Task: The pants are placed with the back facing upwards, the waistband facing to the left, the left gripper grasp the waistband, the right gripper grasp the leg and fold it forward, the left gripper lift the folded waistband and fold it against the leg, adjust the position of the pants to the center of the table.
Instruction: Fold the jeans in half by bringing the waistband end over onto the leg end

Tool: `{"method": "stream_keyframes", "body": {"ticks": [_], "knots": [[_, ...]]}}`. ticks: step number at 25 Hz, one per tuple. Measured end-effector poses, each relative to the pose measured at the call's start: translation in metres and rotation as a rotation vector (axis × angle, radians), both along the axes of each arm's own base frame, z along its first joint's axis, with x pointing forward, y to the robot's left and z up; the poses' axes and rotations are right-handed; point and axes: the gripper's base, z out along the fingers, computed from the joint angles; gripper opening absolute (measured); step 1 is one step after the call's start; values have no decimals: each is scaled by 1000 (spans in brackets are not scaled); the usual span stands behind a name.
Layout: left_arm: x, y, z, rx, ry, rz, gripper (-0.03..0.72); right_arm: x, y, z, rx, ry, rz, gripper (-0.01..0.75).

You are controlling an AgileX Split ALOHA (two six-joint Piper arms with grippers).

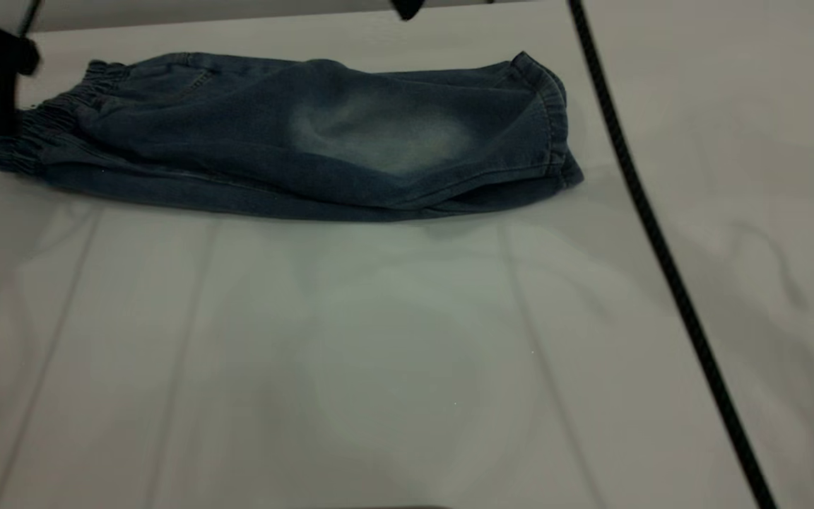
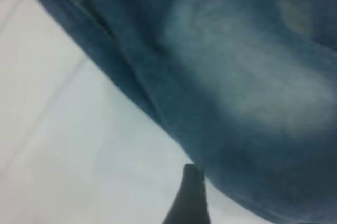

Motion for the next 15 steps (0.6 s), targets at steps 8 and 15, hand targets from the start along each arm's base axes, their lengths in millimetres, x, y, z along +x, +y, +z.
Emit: {"method": "stream_keyframes", "body": {"ticks": [8, 15], "knots": [[7, -4, -39, -52, -21, -4, 513, -4, 7, 0, -2, 5, 27, 584], [10, -6, -58, -64, 1, -4, 437, -5, 7, 0, -3, 9, 29, 584]]}}
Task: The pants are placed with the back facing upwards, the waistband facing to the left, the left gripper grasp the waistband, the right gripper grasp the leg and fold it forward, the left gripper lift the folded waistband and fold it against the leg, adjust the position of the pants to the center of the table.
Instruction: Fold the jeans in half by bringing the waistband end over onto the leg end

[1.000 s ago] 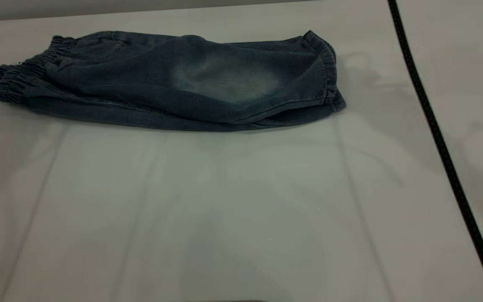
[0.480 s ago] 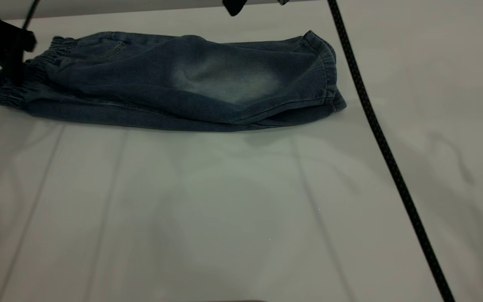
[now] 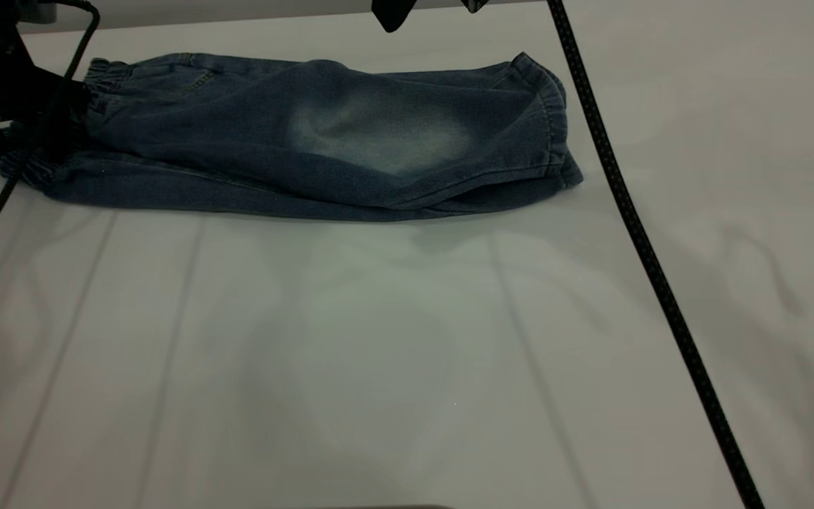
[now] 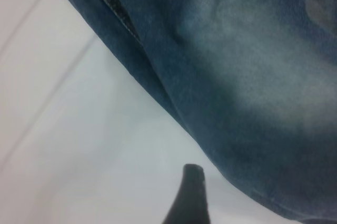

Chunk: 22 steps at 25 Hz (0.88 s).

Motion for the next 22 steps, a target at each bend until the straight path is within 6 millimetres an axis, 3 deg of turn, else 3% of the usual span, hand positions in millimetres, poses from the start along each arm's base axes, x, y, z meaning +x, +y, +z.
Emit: {"method": "stream_keyframes", "body": {"ticks": [4, 10, 12, 17, 19, 22], "knots": [[1, -7, -1, -17, -2, 2, 133, 0, 0, 0, 0, 2, 1, 584], [5, -6, 25, 2, 4, 7, 86, -3, -1, 15, 12, -25, 3, 584], [7, -5, 48, 38, 21, -4, 84, -6, -3, 26, 20, -50, 9, 584], [19, -10, 154, 142, -100, -75, 83, -13, -6, 53, 44, -103, 15, 584], [20, -23, 189, 168, -144, -130, 83, -14, -6, 57, 49, -111, 14, 584], [19, -58, 209, 178, -147, -239, 83, -14, -6, 57, 49, -110, 15, 584]]}}
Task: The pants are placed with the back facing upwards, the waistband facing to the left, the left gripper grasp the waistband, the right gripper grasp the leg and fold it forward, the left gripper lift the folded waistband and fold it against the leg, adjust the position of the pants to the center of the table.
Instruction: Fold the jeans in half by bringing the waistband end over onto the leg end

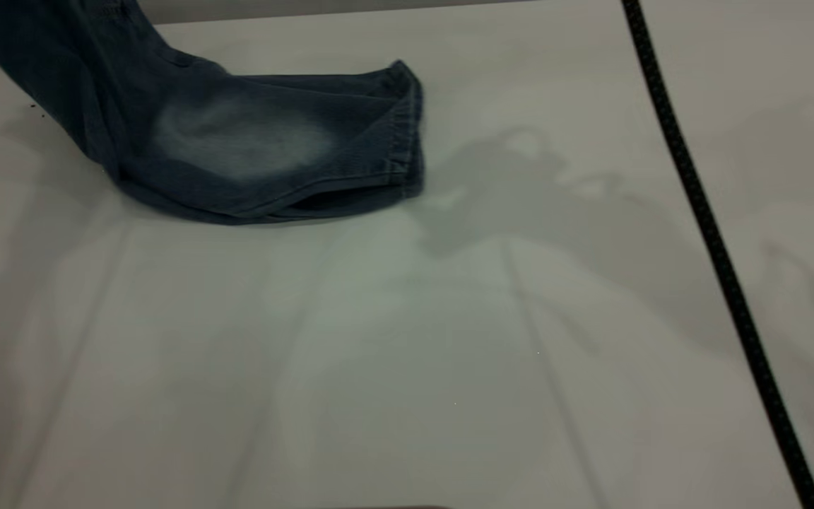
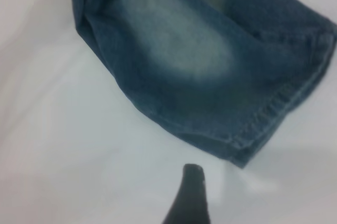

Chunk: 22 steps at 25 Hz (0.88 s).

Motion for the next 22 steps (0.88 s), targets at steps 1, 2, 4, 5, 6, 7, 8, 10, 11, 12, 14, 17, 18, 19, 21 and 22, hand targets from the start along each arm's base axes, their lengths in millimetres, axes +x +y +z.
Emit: {"method": "stream_keyframes", "body": {"ticks": [1, 2, 4, 5, 6, 7, 8, 10, 11, 12, 14, 17, 18, 19, 21, 22], "knots": [[-1, -16, 1, -4, 3, -36, 83, 0, 0, 0, 0, 1, 0, 584], [-3, -31, 1, -9, 5, -69, 83, 0, 0, 0, -1, 1, 1, 584], [-8, -68, 0, -13, 6, -152, 83, 0, 0, 0, -1, 4, 2, 584], [-10, -86, -2, -14, 4, -193, 83, -1, 0, 0, -2, 6, 3, 584], [-12, -101, -3, -16, -1, -226, 83, -1, 0, 0, -3, 9, 4, 584], [-15, -117, -7, -19, -3, -261, 83, -1, 0, -1, -5, 14, 7, 584], [-17, -132, -12, -22, -6, -295, 83, -2, 0, -1, -6, 18, 9, 584], [-19, -155, -23, -27, -11, -346, 83, -4, -1, 0, -15, 30, 19, 584], [-19, -164, -30, -28, -10, -366, 83, -5, -1, 3, -16, 30, 23, 584], [-19, -171, -37, -28, -5, -381, 86, -7, -3, 7, -18, 25, 26, 584], [-20, -180, -49, -23, 13, -400, 105, -10, -7, 17, -25, -1, 27, 584], [-20, -189, -57, -26, 11, -420, 179, -10, -21, 32, -21, -31, -14, 584], [-20, -192, -57, -30, -1, -428, 223, -9, -27, 37, -20, -39, -32, 584], [-20, -194, -58, -35, -15, -435, 273, -8, -33, 39, -20, -42, -47, 584], [-19, -198, -57, -37, -39, -449, 368, -6, -39, 40, -23, -39, -64, 584], [-19, -199, -56, -29, -50, -457, 416, -5, -40, 40, -22, -36, -71, 584]]}}
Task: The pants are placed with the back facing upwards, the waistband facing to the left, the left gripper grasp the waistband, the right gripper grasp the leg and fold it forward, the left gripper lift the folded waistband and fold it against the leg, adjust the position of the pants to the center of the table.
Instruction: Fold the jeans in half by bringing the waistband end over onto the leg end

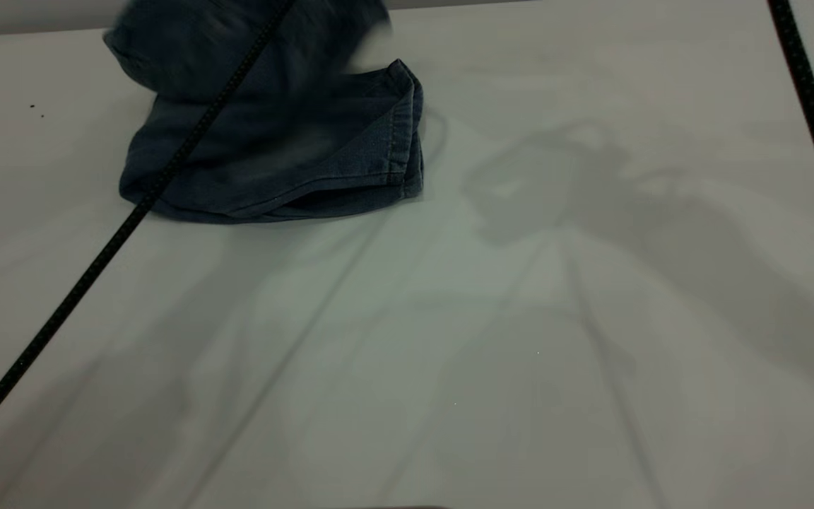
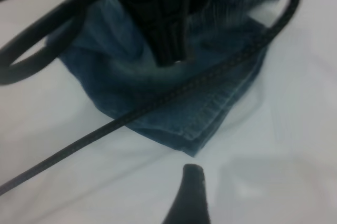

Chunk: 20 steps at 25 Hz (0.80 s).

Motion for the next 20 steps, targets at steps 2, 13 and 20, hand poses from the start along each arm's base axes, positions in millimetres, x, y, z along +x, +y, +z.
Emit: {"method": "stream_keyframes", "body": {"ticks": [2, 13, 20], "knots": [[1, -1, 6, 24, -26, -10, 490, 0, 0, 0, 1, 4, -1, 584], [-9, 39, 31, 139, 130, 238, 573, -1, 1, 0, 8, 12, -1, 584], [19, 42, -57, 146, 173, 238, 573, -1, 1, 0, 8, 17, 2, 584]]}}
